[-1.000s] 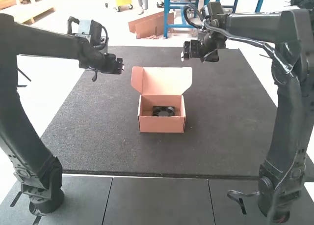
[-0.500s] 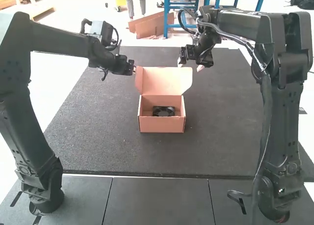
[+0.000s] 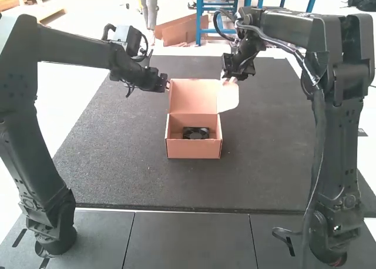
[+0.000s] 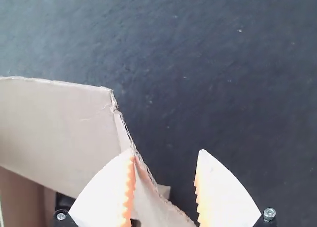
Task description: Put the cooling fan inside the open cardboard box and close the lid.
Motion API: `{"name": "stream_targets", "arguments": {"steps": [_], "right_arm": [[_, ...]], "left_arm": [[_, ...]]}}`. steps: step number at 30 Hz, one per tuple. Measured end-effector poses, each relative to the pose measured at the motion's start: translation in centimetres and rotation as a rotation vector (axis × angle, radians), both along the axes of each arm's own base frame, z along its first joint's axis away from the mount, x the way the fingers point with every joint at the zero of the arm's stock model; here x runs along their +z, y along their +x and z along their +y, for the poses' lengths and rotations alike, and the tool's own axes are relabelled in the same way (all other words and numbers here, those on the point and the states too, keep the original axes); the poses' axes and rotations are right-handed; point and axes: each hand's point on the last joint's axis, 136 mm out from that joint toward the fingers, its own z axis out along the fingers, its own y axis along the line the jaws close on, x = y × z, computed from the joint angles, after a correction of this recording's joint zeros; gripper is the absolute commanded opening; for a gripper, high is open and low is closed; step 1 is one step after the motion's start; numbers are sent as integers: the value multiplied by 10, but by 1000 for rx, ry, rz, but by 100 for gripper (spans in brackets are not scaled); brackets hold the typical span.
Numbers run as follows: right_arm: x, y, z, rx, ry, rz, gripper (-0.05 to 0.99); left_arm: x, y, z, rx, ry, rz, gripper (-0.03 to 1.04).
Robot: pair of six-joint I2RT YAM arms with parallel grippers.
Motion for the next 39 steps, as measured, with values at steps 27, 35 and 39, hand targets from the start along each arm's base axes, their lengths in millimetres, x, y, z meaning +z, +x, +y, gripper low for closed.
{"name": "stream_targets", "arguments": {"steps": [27, 35, 39], "right_arm": [[12, -30, 5, 5, 57, 132, -1], [15, -46, 4, 7, 63, 184, -1], [16, -56, 6, 14, 70, 218, -1]], "left_arm": [[-4, -4, 1, -1, 5, 22, 97], [-7, -7, 0, -7, 4, 40, 97], [-4, -12, 1, -10, 4, 47, 97]]}}
